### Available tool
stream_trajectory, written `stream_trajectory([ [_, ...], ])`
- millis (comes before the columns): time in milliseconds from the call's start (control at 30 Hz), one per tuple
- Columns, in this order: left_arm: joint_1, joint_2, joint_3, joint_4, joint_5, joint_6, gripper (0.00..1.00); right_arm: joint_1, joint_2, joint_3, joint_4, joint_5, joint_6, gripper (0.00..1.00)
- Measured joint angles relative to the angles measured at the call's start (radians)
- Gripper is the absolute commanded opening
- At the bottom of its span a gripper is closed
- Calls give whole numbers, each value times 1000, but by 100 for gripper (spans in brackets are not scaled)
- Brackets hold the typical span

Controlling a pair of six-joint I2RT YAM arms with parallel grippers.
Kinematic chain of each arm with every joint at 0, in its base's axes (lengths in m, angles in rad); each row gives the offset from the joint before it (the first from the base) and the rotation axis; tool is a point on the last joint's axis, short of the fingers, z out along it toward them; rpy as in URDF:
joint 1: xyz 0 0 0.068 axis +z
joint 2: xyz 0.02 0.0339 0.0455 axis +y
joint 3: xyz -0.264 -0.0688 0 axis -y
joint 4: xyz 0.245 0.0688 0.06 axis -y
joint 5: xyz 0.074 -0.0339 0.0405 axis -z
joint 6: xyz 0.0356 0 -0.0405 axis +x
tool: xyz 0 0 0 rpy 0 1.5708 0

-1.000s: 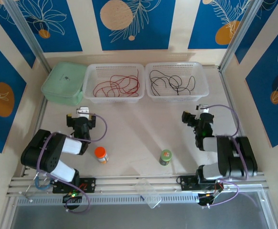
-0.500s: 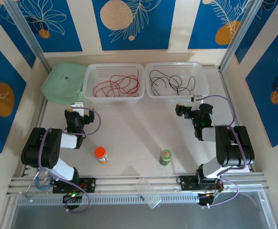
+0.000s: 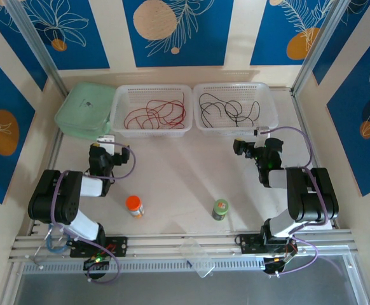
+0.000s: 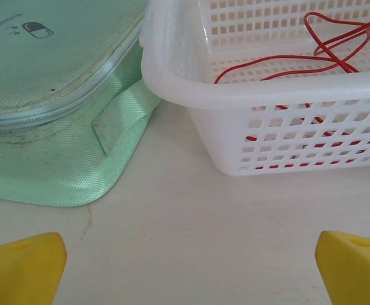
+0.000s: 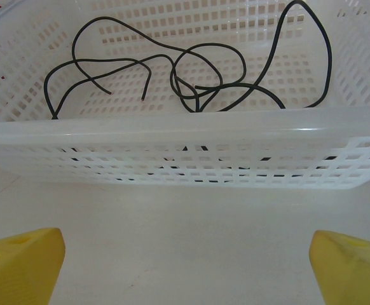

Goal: Untangle the cables

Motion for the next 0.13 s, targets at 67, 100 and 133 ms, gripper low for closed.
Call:
stream_trajectory([
  [67, 0, 0, 0, -1, 11, 0, 100, 0, 0, 0, 0, 0, 0, 99],
  [100, 0, 0, 0, -1, 21, 1, 100, 0, 0, 0, 0, 0, 0, 99],
  [133, 0, 0, 0, -1, 34, 6, 100, 0, 0, 0, 0, 0, 0, 99],
])
